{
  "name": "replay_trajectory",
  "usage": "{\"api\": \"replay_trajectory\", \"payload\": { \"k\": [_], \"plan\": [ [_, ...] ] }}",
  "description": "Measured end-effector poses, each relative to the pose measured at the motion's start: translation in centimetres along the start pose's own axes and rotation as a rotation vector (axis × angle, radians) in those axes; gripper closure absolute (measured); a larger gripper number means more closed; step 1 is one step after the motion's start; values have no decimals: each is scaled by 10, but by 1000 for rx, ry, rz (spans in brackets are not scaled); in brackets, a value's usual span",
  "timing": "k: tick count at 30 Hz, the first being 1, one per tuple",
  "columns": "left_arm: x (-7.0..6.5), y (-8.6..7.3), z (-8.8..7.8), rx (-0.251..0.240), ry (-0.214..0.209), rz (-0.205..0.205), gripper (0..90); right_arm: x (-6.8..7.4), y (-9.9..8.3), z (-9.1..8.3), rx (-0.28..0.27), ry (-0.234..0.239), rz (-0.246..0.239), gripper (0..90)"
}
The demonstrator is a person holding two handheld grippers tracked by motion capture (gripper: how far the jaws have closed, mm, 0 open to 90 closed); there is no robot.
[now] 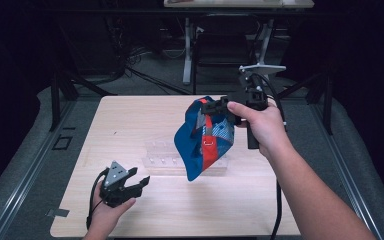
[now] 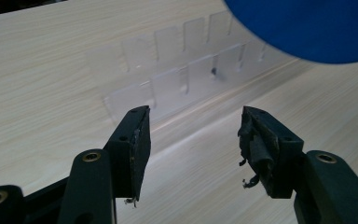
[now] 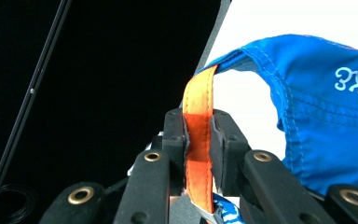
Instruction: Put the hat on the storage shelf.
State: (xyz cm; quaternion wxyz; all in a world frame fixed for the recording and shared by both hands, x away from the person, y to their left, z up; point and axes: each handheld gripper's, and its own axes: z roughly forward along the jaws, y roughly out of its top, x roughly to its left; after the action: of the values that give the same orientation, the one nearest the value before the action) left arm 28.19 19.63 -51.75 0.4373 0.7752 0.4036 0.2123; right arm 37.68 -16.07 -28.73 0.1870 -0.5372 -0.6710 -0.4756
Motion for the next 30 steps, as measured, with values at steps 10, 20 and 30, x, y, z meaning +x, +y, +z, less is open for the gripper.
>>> {"api": "replay_trajectory", "payload": {
  "k": [10, 20, 30],
  "plan": [
    [-45, 35, 15, -24, -108, 85, 493, 1, 11, 8, -20, -1, 7, 773],
    [-79, 59, 30, -58, -142, 162, 495, -3, 17, 10, -41, -11, 19, 774],
    [-104, 75, 43, -65, -134, 247, 556, -7, 18, 11, -50, -16, 26, 773]
  ]
}}
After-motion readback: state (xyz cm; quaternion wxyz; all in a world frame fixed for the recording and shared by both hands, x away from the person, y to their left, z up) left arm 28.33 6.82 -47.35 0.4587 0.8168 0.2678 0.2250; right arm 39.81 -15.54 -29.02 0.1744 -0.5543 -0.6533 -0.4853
